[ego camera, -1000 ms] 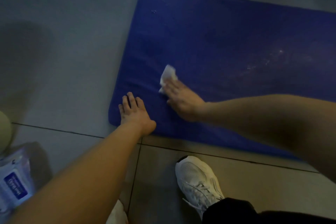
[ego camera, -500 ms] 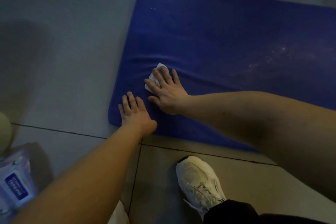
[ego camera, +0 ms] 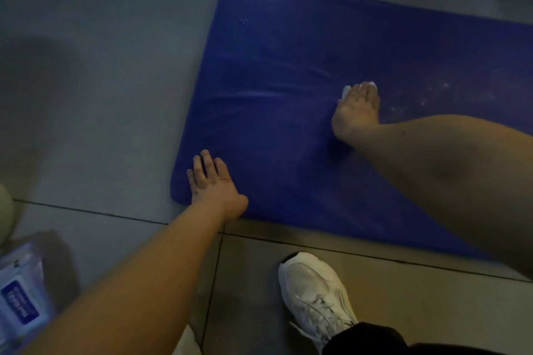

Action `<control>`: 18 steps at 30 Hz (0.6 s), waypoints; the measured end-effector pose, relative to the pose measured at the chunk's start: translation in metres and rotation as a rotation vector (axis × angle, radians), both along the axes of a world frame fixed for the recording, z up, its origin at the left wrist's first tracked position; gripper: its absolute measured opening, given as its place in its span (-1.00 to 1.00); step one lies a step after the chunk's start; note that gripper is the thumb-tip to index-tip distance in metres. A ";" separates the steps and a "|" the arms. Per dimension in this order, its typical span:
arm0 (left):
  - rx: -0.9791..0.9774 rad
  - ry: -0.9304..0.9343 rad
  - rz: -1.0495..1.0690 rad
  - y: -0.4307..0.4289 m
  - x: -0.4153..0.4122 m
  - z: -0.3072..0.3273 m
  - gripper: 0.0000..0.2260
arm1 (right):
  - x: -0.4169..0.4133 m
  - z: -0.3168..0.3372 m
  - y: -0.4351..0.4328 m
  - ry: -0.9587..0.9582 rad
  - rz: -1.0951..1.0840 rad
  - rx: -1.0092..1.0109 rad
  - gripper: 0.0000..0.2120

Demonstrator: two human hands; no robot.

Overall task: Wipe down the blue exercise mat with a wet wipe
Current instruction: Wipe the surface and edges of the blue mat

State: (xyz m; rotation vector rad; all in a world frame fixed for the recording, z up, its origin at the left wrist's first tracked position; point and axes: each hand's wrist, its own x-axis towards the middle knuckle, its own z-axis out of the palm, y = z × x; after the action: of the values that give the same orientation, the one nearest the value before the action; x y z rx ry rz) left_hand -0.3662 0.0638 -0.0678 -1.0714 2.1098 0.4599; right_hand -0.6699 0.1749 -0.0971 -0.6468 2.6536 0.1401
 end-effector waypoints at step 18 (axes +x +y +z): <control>0.022 -0.030 -0.003 -0.001 -0.005 0.008 -0.04 | 0.066 -0.003 -0.006 -0.194 0.639 -0.254 -0.42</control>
State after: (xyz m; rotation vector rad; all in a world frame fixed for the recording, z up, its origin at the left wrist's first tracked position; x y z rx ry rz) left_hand -0.3710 0.0627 -0.0598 -1.0562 2.0755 0.4621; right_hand -0.6041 0.1689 -0.1003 -1.4929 2.2092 -0.0828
